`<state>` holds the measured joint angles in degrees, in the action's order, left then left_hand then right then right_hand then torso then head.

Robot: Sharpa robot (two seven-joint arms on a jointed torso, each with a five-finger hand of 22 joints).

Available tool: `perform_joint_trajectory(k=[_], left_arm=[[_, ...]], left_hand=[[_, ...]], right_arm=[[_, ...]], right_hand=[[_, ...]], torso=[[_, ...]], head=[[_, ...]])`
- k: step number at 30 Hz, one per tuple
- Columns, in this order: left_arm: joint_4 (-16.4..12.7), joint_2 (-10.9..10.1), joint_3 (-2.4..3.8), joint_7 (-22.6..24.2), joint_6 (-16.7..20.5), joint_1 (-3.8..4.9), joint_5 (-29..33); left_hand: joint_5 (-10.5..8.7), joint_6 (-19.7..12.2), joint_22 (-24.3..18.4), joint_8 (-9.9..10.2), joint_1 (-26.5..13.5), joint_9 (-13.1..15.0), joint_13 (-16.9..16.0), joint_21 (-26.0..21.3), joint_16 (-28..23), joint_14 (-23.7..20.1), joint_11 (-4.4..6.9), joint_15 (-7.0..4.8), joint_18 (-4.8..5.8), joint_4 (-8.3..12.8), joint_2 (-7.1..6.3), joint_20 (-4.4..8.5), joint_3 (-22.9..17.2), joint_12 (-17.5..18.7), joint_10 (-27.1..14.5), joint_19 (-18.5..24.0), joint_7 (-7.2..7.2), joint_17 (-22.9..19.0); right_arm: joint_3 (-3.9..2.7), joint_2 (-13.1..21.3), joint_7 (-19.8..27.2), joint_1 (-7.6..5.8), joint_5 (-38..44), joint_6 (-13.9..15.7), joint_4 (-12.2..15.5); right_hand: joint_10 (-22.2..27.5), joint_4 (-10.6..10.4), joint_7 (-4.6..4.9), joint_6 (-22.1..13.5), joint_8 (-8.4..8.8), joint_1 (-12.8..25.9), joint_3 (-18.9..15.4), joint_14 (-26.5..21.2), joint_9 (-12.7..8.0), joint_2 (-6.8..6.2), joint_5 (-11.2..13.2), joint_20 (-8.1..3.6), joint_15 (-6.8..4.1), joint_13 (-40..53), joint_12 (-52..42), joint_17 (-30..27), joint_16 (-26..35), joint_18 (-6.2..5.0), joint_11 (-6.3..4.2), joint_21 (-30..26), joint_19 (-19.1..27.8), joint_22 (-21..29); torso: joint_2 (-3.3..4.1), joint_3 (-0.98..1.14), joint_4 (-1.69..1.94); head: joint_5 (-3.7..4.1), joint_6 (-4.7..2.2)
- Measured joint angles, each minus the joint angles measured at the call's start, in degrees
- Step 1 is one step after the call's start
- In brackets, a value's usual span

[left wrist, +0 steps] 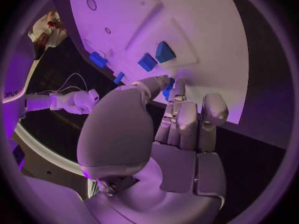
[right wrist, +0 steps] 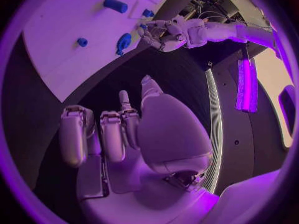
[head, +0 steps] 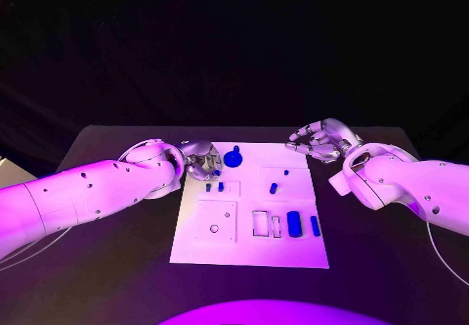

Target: Assemble the parts on the task board

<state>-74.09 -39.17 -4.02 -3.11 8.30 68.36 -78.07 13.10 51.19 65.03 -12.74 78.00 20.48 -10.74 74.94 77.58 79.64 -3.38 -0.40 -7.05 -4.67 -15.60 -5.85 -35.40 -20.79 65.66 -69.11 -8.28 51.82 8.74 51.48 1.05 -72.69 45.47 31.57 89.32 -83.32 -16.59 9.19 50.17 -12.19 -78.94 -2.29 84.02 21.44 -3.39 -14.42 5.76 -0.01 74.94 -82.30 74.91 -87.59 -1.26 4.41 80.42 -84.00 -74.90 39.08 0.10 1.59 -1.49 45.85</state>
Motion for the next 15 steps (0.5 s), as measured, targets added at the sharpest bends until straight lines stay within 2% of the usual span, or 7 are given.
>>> perform_joint_trajectory(k=[15], left_arm=[[-0.22,-0.46,0.07,-0.16,0.14,-0.06,0.39]], left_hand=[[0.00,-1.25,0.02,0.90,-0.59,-0.25,-0.28,0.00,0.00,0.00,-0.01,0.00,0.00,-0.63,-0.32,0.00,0.63,0.55,0.40,0.00,0.02,0.20]], right_arm=[[0.00,0.02,-0.02,0.04,0.00,0.00,-0.12]], right_hand=[[0.34,0.00,-0.01,-0.42,0.00,0.00,0.00,0.00,-0.05,0.00,0.00,0.00,0.00,0.00,0.00,0.00,0.00,0.00,-0.08,0.00,0.00,-0.05]], torso=[[0.00,0.03,-0.01]], head=[[0.05,0.01]])
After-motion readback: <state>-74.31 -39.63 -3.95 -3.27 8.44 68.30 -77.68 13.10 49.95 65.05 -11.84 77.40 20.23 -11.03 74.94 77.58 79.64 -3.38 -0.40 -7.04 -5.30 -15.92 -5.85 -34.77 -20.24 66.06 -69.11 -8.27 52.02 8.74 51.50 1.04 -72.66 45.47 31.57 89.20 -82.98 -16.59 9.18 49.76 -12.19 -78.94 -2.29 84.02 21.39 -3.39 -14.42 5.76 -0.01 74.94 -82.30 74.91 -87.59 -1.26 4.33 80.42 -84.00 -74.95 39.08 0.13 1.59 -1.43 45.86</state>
